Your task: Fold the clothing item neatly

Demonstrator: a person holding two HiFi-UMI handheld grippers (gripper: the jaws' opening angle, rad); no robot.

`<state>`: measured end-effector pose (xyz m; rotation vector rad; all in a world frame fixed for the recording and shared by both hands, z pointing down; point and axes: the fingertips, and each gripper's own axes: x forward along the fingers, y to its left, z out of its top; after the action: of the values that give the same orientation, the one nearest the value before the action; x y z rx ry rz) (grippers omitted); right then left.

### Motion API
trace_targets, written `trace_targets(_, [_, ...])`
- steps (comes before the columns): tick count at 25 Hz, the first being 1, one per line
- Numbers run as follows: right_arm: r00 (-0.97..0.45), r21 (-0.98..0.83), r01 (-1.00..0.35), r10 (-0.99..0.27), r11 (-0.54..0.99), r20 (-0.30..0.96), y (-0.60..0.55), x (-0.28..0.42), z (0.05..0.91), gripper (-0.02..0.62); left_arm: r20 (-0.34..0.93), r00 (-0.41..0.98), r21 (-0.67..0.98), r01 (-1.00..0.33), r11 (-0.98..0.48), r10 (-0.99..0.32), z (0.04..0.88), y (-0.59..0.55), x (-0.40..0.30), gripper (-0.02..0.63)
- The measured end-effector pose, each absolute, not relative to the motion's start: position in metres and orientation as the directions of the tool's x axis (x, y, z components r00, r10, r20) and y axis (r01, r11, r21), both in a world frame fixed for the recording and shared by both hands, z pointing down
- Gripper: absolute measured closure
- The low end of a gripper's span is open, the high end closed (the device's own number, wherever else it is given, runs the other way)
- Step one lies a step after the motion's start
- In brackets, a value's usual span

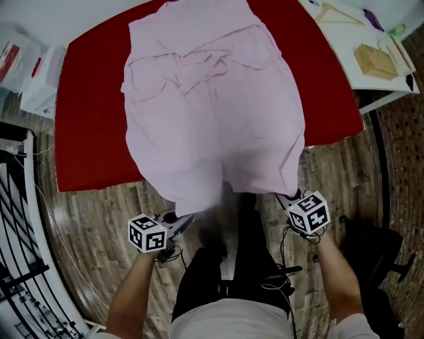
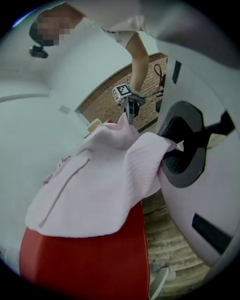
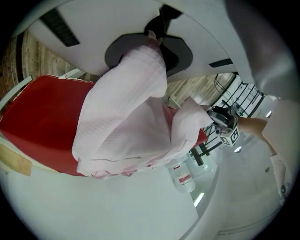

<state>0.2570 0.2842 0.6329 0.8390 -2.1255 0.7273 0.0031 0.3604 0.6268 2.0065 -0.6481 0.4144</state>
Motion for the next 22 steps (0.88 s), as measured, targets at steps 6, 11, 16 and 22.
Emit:
trace_targets(6, [-0.544,-0.234,-0.734,-0.345,0.637,0.765,0.288,0.249,0.587,0.571,0.507,0.818,0.705,-0.574,-0.416,-0.271,0.583,0.362,0.019,0.595])
trace_targets(11, [-0.566,-0.221,-0.714,-0.363,0.664,0.74,0.285,0.243,0.543,0.571,0.467,0.838,0.714,-0.546,-0.439,-0.283,0.542,0.359,0.027,0.595])
trace_targets(16, [-0.592,-0.195,-0.678,-0.37,0.709,0.716,0.276,0.237,0.494,0.572,0.426,0.854,0.706,-0.521,-0.48,-0.299,0.497,0.349,0.025,0.595])
trace_targets(22, [-0.627,-0.159,-0.608,-0.348,0.778,0.697,0.25,0.237,0.442,0.571,0.366,0.865,0.693,-0.499,-0.52,-0.343,0.443,0.324,0.019,0.595])
